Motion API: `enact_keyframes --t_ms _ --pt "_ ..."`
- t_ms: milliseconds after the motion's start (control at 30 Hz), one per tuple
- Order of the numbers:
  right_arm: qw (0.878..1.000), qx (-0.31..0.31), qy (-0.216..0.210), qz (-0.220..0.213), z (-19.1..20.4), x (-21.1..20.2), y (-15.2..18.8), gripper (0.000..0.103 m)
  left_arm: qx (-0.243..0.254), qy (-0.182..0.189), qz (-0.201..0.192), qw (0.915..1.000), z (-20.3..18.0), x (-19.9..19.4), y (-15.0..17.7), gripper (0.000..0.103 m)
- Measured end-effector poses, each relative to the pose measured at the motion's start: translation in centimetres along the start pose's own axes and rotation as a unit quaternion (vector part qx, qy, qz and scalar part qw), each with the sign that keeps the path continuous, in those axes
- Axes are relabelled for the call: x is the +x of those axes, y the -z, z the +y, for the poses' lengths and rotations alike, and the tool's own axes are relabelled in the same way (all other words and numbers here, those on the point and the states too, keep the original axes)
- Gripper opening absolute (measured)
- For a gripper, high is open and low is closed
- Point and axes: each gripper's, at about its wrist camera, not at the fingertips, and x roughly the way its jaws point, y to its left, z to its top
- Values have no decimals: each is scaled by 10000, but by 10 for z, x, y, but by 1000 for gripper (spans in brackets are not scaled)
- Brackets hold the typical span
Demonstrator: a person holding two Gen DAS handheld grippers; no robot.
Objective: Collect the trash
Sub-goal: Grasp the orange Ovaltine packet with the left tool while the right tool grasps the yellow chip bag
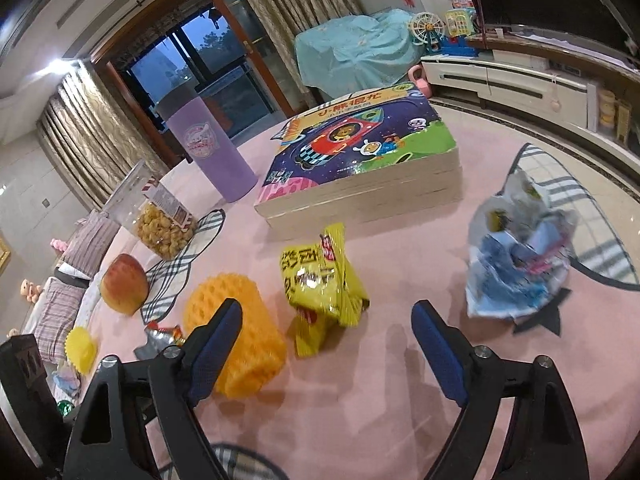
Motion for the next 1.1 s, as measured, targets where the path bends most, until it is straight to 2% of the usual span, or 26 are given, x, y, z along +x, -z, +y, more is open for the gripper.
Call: enact_keyframes --t_ms 67,100,133,167,200,233,300,400,433,467,900,1100 --pt "10000 45 -6 42 -2 6 -3 80 39 31 59 10000 -1 5 -1 66" --pt "10000 62 -22 68 -2 9 -3 76 55 46 88 9999 -2 8 -1 61" --pt "9999 70 -15 112 -3 13 -4 68 70 78 122 9999 -3 10 -1 54" --pt "9999 64 0 149 -4 15 -3 63 90 112 151 9998 -3 11 -1 52" --pt "9997 56 12 228 -4 19 -3 49 98 144 149 9997 -4 11 -1 47" --pt "9996 56 6 285 -4 21 -1 44 96 176 142 9997 -4 11 -1 39" --pt "9996 28 30 287 -4 22 1 39 71 217 148 9996 -3 11 -1 29" --pt "9997 38 -11 232 -5 14 4 37 92 258 67 9996 -4 6 0 20" --pt "9998 42 -20 205 -5 11 5 35 125 251 47 9996 -5 4 0 8" --pt "9999 45 -14 164 -5 5 6 35 188 259 42 9995 -7 2 1 1" --pt "9993 324 -5 -205 -24 -64 35 35 92 473 -122 9988 -10 -38 26 1" --pt "9974 543 89 -473 -40 -95 44 35 170 694 -119 9974 -28 -54 41 1"
